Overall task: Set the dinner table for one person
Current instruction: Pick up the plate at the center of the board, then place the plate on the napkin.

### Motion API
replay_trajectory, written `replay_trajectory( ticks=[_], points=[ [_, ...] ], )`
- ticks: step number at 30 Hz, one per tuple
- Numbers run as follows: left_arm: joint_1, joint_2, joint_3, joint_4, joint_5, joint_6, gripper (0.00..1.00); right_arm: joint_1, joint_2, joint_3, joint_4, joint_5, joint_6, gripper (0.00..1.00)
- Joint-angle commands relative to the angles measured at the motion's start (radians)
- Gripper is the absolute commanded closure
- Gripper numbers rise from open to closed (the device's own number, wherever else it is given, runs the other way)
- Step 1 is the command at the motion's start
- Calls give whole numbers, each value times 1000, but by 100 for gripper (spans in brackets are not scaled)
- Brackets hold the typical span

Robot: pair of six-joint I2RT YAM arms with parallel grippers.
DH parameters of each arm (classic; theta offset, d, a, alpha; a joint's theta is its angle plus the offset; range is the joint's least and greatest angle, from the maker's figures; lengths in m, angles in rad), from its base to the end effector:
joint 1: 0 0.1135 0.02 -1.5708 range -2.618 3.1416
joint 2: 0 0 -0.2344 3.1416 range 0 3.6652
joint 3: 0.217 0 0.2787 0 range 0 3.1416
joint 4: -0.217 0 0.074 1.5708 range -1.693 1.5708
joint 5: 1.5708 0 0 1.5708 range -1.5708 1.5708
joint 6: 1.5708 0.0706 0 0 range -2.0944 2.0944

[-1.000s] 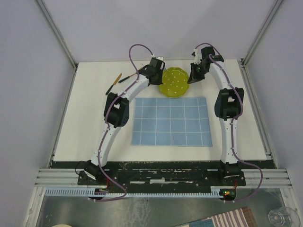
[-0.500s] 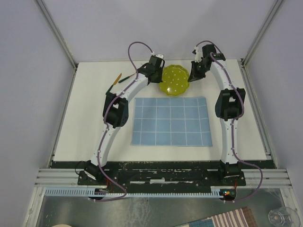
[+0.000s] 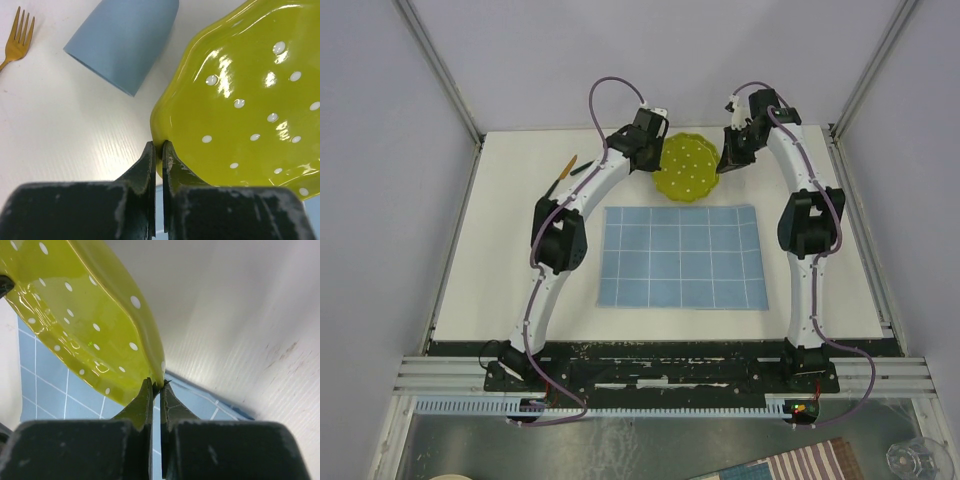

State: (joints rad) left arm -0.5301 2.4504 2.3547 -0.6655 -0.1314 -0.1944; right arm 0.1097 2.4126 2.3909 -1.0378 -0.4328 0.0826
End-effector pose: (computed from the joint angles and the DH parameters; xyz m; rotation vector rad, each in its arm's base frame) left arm 0.5064 -0.2860 0.1973 0.3248 2.3106 -0.2107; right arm 0.5293 0.0881 0.2033 -0.1850 2.6031 0.6355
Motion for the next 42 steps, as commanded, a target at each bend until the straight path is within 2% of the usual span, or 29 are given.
replay_trajectory(
  ticks=[1, 15, 27, 38, 42],
  points=[
    [-44, -148, 13, 63, 27, 53, 97, 68, -129, -31, -61, -147, -65, 98],
    [-105, -167, 13, -4, 65, 0, 97, 112, -159, -99, -105, -185, -68, 98],
    [-170, -253, -149, -56, 96, -14, 97, 167, -259, -253, -178, -204, -153, 98],
    [-180, -326, -303, -60, 99, -4, 97, 189, -384, -519, -193, -177, -236, 98],
    [-188, -335, -309, -63, 104, -5, 97, 192, -379, -534, -192, -178, -238, 98]
  ],
)
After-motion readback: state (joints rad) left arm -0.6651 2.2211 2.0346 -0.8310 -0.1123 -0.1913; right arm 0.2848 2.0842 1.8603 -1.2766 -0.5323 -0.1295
